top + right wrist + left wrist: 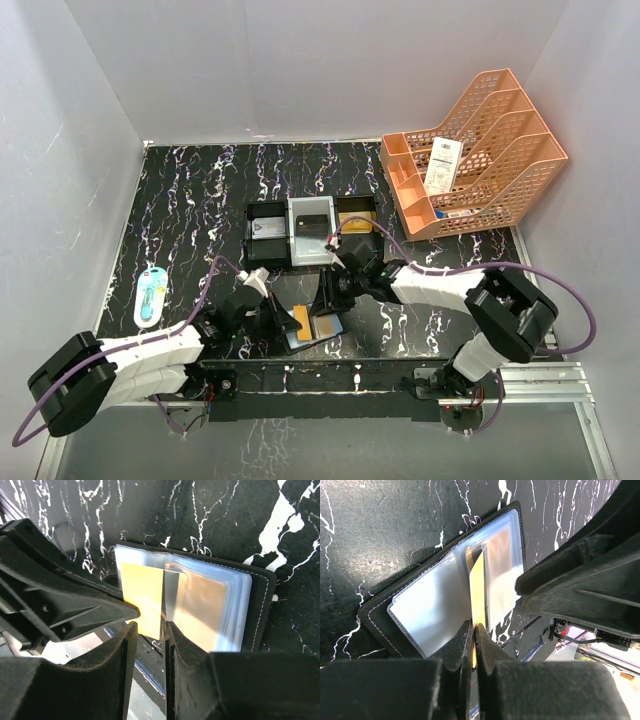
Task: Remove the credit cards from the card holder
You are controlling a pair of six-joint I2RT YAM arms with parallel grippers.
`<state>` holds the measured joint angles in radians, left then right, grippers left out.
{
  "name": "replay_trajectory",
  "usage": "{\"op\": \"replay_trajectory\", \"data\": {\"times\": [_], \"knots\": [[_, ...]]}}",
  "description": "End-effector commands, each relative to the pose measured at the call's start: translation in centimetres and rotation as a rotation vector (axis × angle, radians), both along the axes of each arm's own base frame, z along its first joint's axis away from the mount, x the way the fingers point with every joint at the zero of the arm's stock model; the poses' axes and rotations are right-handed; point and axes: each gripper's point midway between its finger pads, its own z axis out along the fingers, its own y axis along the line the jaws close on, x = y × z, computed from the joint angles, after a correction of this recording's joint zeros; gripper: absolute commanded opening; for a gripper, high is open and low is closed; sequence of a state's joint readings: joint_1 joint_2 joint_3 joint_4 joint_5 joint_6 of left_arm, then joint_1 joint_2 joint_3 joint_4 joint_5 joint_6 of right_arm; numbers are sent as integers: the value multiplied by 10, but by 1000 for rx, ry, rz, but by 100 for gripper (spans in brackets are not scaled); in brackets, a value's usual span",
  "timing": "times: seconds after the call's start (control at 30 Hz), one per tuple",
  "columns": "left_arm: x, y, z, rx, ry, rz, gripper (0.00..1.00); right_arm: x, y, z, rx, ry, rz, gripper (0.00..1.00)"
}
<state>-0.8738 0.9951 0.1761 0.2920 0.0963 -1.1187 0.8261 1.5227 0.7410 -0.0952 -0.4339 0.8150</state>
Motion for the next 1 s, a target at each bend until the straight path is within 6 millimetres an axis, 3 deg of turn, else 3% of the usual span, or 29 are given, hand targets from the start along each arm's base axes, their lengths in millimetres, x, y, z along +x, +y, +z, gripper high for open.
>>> {"op": "replay_trajectory", "data": {"times": [0.0,0.17,0.27,0.33,0.43,0.53,0.7,0.83,0.97], "knots": [[2,-1,3,10,-16,-8,0,2,10,-6,9,3,19,26],[1,-6,7,-33,-29,-22,9,-7,7,-26,-9,51,23,25],[0,-12,10,-65,-34,-41,19,-8,3,-31,-21,57,13,24],[0,-15,11,-73,-33,-50,21,-9,2,-32,-24,58,9,24],[1,-16,9,-65,-24,-54,18,-10,0,-32,-26,57,6,23],[1,-13,5,-38,-11,-42,2,-9,0,-30,-23,49,3,22],[1,1,4,29,-11,-11,0,1,3,-11,0,-14,-14,23],[-1,17,11,75,-32,14,0,15,3,18,34,-111,-54,26],[-1,37,25,124,-67,60,0,33,-10,46,47,-214,-145,31]]}}
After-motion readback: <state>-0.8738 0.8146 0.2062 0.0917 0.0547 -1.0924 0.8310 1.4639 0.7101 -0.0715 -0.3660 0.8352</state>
